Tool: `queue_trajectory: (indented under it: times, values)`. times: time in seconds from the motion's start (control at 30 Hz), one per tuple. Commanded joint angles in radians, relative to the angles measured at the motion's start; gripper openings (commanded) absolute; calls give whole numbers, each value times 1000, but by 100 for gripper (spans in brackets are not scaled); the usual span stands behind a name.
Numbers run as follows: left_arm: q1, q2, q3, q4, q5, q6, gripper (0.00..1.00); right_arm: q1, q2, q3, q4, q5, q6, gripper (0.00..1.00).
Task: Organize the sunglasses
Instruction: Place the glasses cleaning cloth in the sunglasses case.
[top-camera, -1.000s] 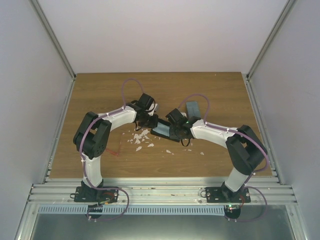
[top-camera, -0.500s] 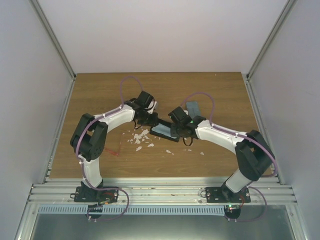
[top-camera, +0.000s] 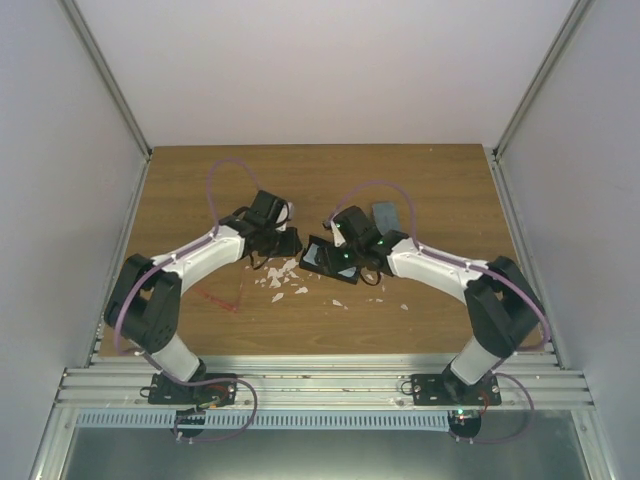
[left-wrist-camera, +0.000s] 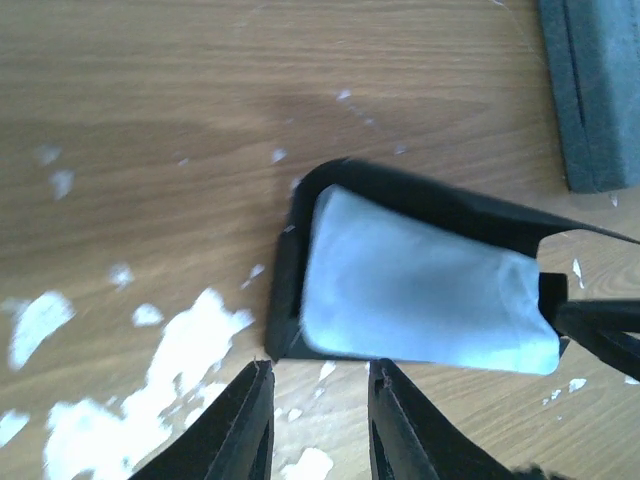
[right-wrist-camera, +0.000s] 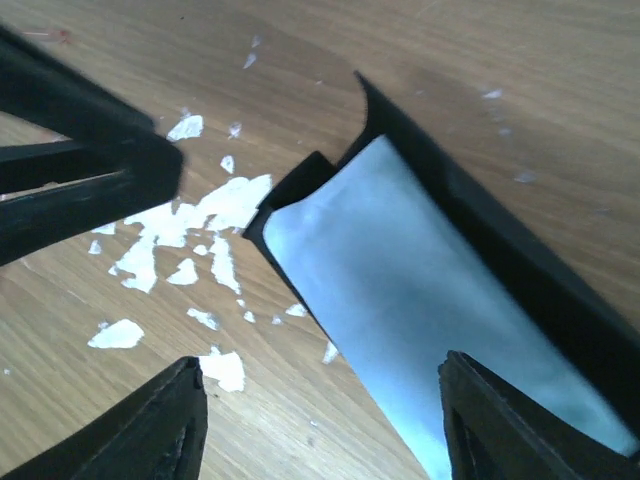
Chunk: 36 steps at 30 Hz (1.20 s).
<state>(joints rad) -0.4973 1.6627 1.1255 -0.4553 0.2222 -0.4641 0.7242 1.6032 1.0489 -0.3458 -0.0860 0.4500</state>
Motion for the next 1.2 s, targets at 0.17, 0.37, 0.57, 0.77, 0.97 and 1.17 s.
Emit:
queue_trajectory:
  times: [0.17, 0.37, 0.57, 0.77, 0.97, 1.17]
  values:
    - [57, -194, -237, 136, -11, -104, 30, -6, 180, 110, 86, -122, -215, 81]
    - [67, -204, -305, 171, 20, -107, 30, -7, 235, 142, 85, -148, -290, 86]
    - [71, -188, -332, 202, 34, -112, 30, -9, 302, 186, 60, -205, -353, 86]
    - [73, -163, -349, 222, 42, -113, 30, -20, 345, 211, 29, -258, -366, 85]
    - [74, -145, -350, 231, 49, -114, 30, -20, 368, 219, 11, -287, -370, 86]
    - [74, -138, -349, 233, 52, -112, 30, -23, 391, 223, -1, -313, -370, 86]
